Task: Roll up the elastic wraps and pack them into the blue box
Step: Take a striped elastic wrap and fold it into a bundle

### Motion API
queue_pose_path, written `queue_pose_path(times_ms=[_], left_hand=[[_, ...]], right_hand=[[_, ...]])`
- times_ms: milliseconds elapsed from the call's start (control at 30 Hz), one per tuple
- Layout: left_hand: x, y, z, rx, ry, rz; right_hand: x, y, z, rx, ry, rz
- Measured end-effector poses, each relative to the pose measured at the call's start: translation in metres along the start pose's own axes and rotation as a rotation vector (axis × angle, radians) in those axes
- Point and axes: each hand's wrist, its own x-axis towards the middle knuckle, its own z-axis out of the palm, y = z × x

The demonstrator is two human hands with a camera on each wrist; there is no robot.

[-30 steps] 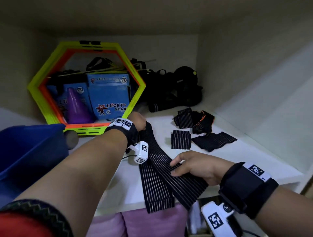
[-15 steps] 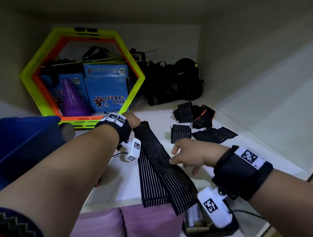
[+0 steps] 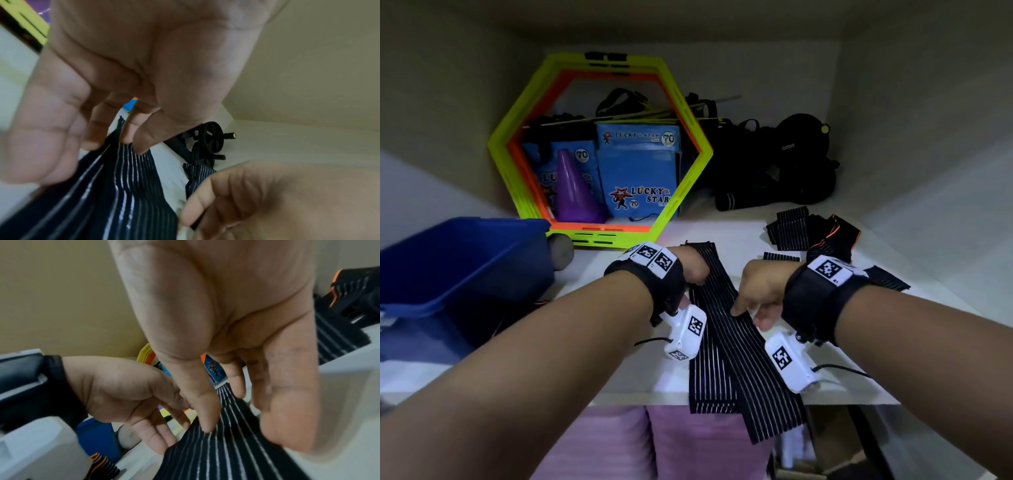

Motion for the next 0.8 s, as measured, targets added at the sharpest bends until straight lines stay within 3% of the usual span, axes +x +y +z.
queue_pose_path(times_ms=[200, 367, 500, 800], left_hand=[[-0.004, -0.010, 0.005, -0.094, 0.028, -0.021], [-0.001, -0.010, -0.002, 0.073, 0.064, -0.035], [-0.004, 0.006, -0.011, 0.215, 0.143, 0.033], [-0.022, -0.005, 0.000, 0.162, -0.101, -0.061]], right_hand=[[-0.001, -0.007, 0.012, -0.062, 0.002, -0.085], [-0.011, -0.004, 0.018, -0.338, 0.162, -0.244], [-0.020, 0.003, 0.023, -0.352, 0.174, -0.296], [-0.040, 0.027, 0.027, -0.274, 0.029, -0.230]])
